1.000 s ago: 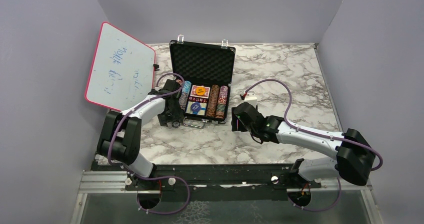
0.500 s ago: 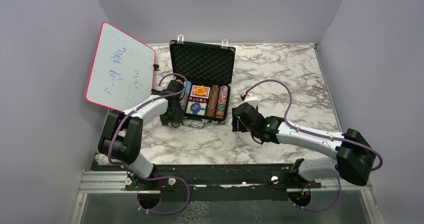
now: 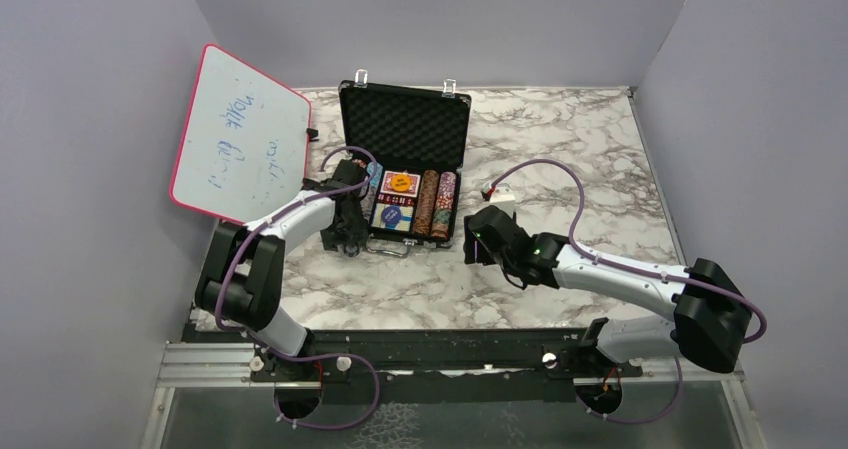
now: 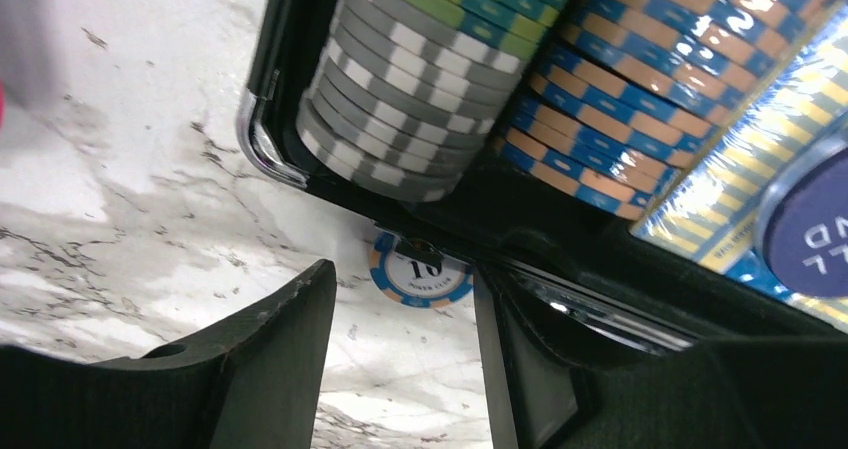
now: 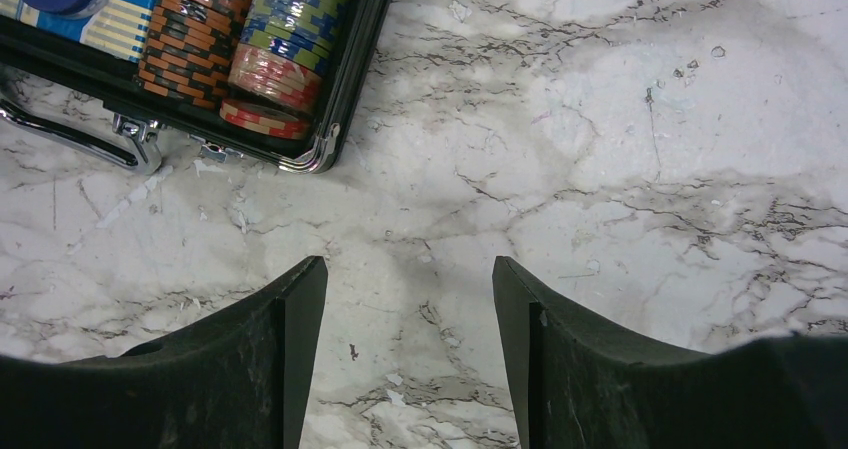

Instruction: Pack up texas hold em set

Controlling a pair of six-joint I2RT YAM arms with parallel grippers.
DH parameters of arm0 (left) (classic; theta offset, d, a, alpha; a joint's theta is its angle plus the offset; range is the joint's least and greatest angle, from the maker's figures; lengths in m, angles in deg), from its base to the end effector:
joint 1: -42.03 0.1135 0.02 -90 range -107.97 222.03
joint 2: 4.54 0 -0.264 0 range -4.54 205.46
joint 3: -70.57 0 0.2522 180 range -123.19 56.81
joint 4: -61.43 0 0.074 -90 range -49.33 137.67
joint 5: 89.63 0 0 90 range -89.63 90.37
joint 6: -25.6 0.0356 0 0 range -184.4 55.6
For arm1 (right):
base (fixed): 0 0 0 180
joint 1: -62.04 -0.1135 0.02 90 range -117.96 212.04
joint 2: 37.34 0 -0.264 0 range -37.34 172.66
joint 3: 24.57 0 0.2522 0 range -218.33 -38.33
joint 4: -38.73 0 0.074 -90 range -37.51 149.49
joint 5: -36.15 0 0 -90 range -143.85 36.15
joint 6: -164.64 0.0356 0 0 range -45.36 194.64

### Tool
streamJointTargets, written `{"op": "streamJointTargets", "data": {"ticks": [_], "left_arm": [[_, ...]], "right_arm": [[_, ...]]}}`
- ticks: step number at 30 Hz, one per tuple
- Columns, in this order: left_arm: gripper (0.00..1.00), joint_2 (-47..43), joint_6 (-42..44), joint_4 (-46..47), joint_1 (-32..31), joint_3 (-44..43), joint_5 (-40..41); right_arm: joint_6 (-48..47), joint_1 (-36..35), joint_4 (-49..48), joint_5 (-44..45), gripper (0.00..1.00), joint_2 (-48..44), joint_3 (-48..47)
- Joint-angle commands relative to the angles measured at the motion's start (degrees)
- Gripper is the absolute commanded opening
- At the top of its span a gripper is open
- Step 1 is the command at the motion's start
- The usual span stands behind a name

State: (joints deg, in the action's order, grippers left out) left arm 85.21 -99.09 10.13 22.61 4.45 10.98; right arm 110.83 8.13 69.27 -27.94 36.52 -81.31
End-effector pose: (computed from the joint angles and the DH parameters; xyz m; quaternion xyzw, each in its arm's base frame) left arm 0.2646 -0.0863 0.1712 -0.1432 0.9768 0.0222 0.1580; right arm 0.1652 0.2002 0.2145 -0.0600 0.9104 0.1014 0.3966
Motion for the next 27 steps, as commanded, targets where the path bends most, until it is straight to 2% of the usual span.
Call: {"op": "streamJointTargets", "data": {"ticks": [1,8,12,27], "left_arm": [[0.56,-3.3,2.6,2.6,0.0,0.3,-5.3],[0.58,-9.0,3.3,1.1,0.0,3.9,-1.5],[0.60,-11.1,4.3,1.4,-0.1,5.1,-2.7],[0.63,-2.3,9.8,4.2,-2.8,2.7,-1.5]], "right_arm": [[0.6,0.1,0.2,2.1,0.65,-1.3,0.4],[0.6,0.1,-0.2,1.9,0.65,-1.3,0.5],[0.6,0.1,-0.3,1.5,0.65,-0.9,0.3],[0.5,0.1,0.1,2.0,0.65,-0.8,-0.1]]}}
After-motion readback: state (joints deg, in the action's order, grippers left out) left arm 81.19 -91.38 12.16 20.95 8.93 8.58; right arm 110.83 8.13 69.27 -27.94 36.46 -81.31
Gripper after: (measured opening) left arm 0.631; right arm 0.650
